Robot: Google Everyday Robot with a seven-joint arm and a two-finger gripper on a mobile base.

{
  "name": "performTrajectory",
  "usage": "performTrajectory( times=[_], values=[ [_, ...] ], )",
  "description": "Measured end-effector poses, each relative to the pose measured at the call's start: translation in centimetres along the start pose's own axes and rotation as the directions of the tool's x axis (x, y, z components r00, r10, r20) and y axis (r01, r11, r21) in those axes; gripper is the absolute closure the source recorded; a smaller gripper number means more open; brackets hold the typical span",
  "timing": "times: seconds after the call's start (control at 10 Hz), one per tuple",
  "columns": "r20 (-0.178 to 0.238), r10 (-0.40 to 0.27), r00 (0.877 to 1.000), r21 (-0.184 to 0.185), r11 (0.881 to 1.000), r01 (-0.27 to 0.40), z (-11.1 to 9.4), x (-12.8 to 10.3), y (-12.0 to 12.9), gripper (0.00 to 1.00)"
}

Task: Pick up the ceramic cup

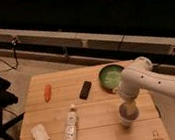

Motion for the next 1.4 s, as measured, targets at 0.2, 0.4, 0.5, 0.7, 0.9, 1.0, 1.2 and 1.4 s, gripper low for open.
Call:
performTrajectory(
  times=[0.2, 0.4, 0.5, 0.7, 0.9, 1.0, 1.2, 1.4],
  values=[
    [0.003, -0.001, 1.0, 0.003, 1.0, 0.001, 0.3, 0.0, 0.0, 0.37],
    [0.004, -0.004, 1.0, 0.004, 1.0, 0.004, 0.7, 0.0, 0.0, 0.56],
    [0.005, -0.006, 1.0, 0.005, 1.0, 0.006, 0.7, 0.0, 0.0, 0.56],
    [0.007, -0.008, 1.0, 0.007, 1.0, 0.008, 1.0, 0.0, -0.1, 0.58],
    [0.006, -0.015, 1.0, 0.011, 1.0, 0.015, 0.2, 0.1, -0.4, 0.76],
    [0.004, -0.021, 1.0, 0.016, 1.0, 0.02, -0.9, 0.0, -0.7, 0.89],
    [0.002, -0.028, 1.0, 0.017, 0.999, 0.027, -1.6, 0.0, -0.9, 1.0],
    [0.003, -0.034, 0.999, 0.02, 0.999, 0.034, -1.7, -0.1, -1.2, 1.0]
  ],
)
